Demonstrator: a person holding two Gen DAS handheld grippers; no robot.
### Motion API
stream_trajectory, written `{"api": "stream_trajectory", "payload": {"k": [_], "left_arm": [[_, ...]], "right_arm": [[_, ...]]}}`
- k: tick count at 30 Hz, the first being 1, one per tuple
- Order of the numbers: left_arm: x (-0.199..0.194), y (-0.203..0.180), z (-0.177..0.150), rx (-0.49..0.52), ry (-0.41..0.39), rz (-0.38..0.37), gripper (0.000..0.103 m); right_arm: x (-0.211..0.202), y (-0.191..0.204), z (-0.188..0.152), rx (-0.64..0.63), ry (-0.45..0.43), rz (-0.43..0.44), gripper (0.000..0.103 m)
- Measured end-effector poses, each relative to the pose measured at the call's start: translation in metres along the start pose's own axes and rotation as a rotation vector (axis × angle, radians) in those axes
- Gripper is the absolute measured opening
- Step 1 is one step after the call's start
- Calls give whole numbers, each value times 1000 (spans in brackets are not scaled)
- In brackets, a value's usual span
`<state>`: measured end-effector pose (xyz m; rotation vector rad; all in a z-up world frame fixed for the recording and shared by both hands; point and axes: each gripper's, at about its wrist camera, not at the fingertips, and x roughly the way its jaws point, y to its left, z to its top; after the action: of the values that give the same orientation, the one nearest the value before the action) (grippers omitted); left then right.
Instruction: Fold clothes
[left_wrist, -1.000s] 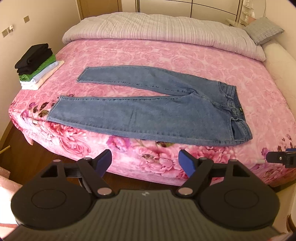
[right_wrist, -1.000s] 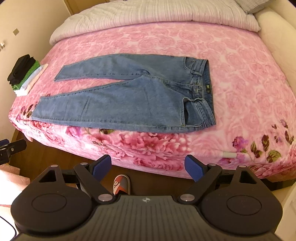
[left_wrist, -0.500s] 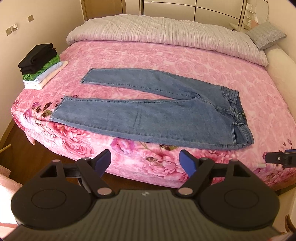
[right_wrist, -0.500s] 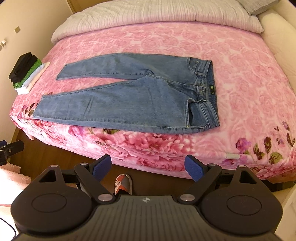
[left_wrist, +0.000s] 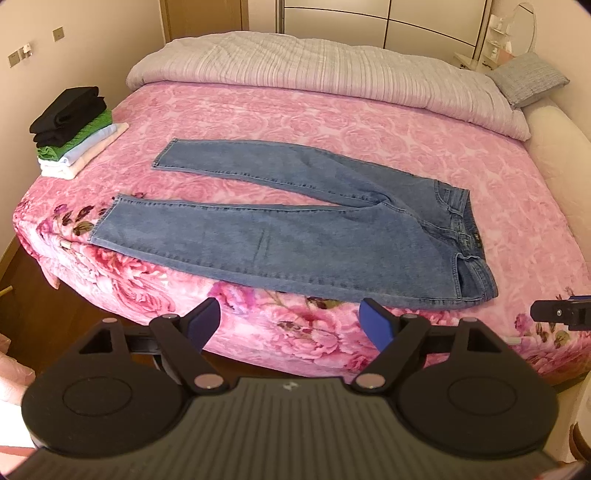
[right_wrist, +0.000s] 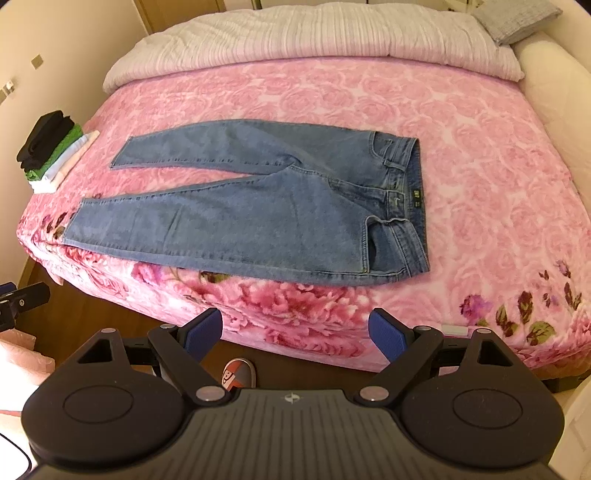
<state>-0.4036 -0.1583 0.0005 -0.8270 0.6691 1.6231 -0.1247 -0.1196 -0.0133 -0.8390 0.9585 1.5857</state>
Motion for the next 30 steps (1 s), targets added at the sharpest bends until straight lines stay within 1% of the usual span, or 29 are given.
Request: {"api": "stream_trajectory", "payload": {"k": [5, 9, 12, 15, 20, 21, 23, 26, 30], "left_arm": [[15, -4, 8, 6, 11, -27, 80], [37, -3, 27, 38, 15, -46, 80], [61, -6, 44, 72, 15, -53, 79], [93, -4, 67, 111, 28, -85, 77], [161, 1, 113, 205, 70, -158, 75], [178, 6, 123, 222, 82, -177, 75], [221, 31, 153, 252, 118, -214, 73], [280, 54, 193, 302, 152, -292, 73], [356, 68, 241, 389, 203, -369, 71]], "right_arm": [[7, -11, 6, 24, 11, 4, 89], [18, -25, 15, 65, 23, 2, 89], [31, -40, 22, 121, 36, -3, 89], [47, -57, 28, 178, 51, -14, 89], [86, -80, 52, 282, 75, -32, 89], [96, -83, 60, 301, 83, -35, 89], [119, -88, 76, 334, 103, -48, 89], [157, -95, 103, 382, 142, -80, 89], [205, -100, 144, 403, 141, -100, 88]]}}
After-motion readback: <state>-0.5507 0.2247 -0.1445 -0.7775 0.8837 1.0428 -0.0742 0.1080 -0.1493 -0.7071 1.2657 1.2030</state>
